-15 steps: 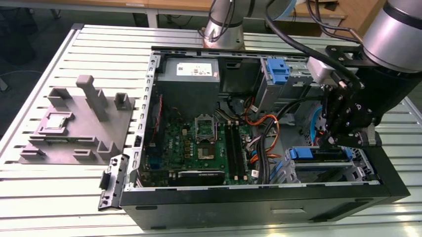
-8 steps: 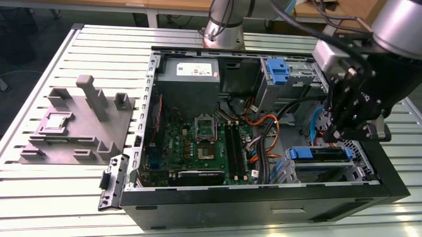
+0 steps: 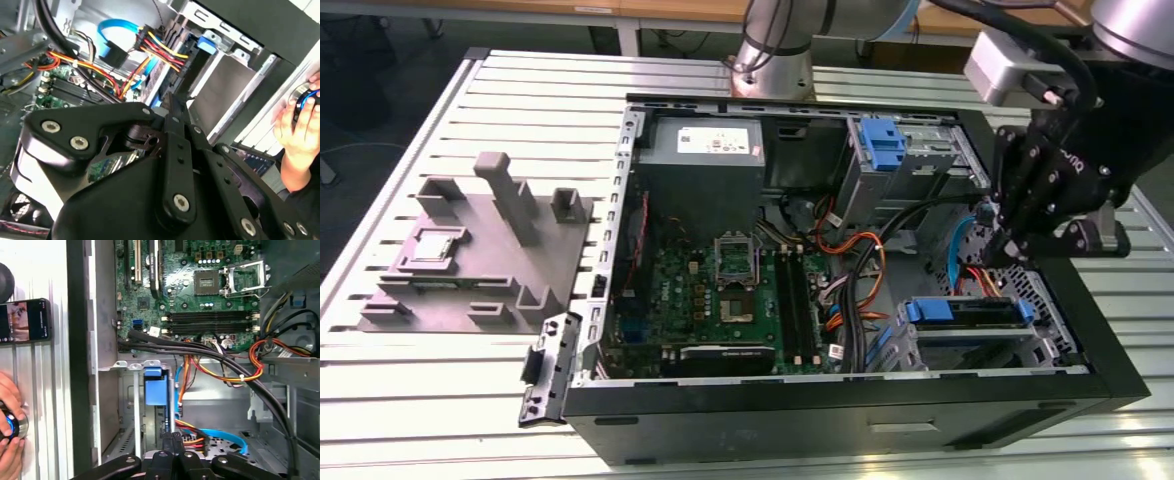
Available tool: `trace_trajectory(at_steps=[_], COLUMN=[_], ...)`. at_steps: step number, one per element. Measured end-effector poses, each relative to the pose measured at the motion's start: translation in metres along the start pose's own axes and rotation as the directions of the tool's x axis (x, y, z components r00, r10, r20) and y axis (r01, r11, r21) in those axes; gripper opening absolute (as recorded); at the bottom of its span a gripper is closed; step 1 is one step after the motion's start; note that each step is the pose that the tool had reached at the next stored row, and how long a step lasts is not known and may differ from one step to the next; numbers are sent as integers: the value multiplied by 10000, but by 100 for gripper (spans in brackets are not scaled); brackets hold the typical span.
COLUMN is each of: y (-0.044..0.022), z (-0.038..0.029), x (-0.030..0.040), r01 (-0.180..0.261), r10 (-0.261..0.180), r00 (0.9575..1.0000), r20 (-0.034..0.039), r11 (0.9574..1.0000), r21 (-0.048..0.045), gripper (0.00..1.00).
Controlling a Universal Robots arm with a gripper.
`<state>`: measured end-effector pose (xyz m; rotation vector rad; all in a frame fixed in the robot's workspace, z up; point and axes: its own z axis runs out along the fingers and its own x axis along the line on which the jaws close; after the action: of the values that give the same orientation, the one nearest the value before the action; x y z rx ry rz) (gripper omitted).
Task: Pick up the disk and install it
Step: 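Insert the second disk wire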
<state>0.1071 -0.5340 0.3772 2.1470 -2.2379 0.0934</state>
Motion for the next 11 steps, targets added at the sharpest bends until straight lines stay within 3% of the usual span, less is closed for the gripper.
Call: trace_trajectory(at_steps=[7,11], y=[-48,-50], z=[-12,-13], x=[-158,-186], r01=[10,11], r10=[-11,-12], r00=[10000,10000], r20=[-29,-30], r11=[9999,9998], r21=[-150,-181], gripper=[10,10])
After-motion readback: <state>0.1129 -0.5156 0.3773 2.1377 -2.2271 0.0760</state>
